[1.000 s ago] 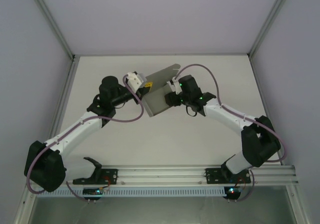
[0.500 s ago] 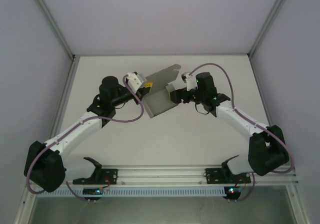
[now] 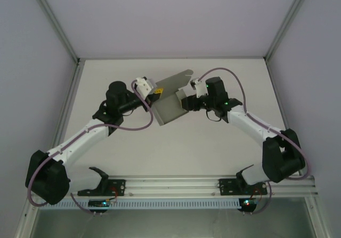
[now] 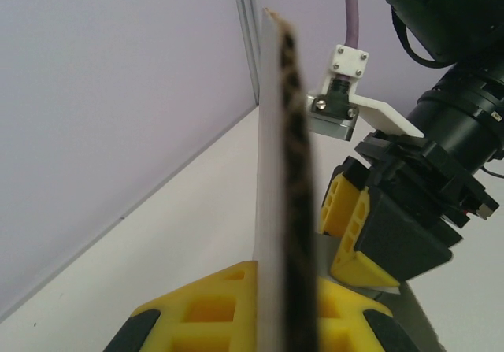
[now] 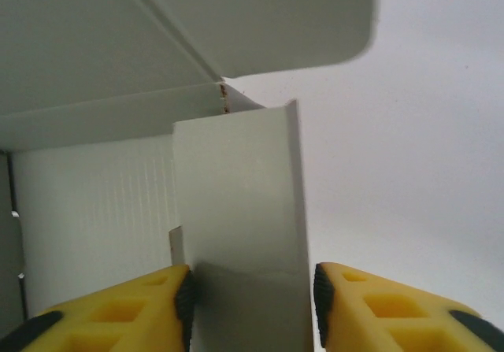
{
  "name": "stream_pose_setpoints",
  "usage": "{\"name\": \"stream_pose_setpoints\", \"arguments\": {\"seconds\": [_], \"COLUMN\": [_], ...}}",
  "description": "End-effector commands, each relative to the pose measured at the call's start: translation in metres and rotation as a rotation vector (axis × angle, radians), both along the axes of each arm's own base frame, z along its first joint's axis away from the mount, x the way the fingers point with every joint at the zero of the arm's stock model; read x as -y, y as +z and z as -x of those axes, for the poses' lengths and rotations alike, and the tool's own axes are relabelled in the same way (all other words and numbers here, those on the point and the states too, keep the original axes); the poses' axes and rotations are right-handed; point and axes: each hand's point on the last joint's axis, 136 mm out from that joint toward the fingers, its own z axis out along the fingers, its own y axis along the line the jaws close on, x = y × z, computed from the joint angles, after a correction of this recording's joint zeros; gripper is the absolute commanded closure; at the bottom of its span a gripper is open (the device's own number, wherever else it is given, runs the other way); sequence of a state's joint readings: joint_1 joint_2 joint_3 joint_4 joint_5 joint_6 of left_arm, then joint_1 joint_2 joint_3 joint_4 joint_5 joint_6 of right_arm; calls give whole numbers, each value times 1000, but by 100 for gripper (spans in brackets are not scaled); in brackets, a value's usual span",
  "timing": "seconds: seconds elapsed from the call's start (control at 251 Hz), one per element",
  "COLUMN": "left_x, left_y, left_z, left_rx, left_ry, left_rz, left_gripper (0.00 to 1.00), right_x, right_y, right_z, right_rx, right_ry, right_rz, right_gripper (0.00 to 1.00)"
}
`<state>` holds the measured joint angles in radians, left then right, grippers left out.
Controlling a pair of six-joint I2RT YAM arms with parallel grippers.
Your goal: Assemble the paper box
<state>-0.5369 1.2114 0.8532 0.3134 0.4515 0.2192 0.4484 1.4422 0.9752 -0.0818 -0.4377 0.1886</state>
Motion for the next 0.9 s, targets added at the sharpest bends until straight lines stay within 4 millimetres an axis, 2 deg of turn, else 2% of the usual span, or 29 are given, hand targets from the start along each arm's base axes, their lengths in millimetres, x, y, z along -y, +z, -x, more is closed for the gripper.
{"name": "stream_pose_setpoints", "arguments": {"seconds": [0.0,0.096,0.18,0.247,0.359,0.427,0.479,0.531,0.643,0.79,0.898], "left_x": [1,2,1,0,0,1,1,1,2,4,5], "left_y": [27,29,30,31,31,30,30,30,29,30,32], "left_z": [10,9,8,6,7,9,10,12,15,19,21], "left_rx": [69,69,70,69,66,65,62,62,56,45,41], "left_ry": [-32,-32,-23,-11,-14,-26,-29,-37,-51,-74,-84], "left_rz": [56,69,77,81,84,82,82,81,79,80,93], "left_gripper": [100,100,100,100,100,100,100,100,100,100,100], "right_x": [5,0,-3,-4,-1,3,5,7,13,27,35], "right_y": [-10,-18,-25,-30,-26,-23,-19,-16,-9,-11,-22], "right_z": [-10,-12,-12,-7,-10,-12,-14,-16,-24,-36,-40], "right_rx": [-20,-15,11,6,53,66,76,89,125,167,188], "right_ry": [-45,-44,-42,-31,-44,-50,-55,-67,-110,-220,-289], "right_rz": [73,124,171,170,124,91,68,61,73,156,269], "right_gripper": [60,54,53,55,53,60,61,68,72,83,92]}}
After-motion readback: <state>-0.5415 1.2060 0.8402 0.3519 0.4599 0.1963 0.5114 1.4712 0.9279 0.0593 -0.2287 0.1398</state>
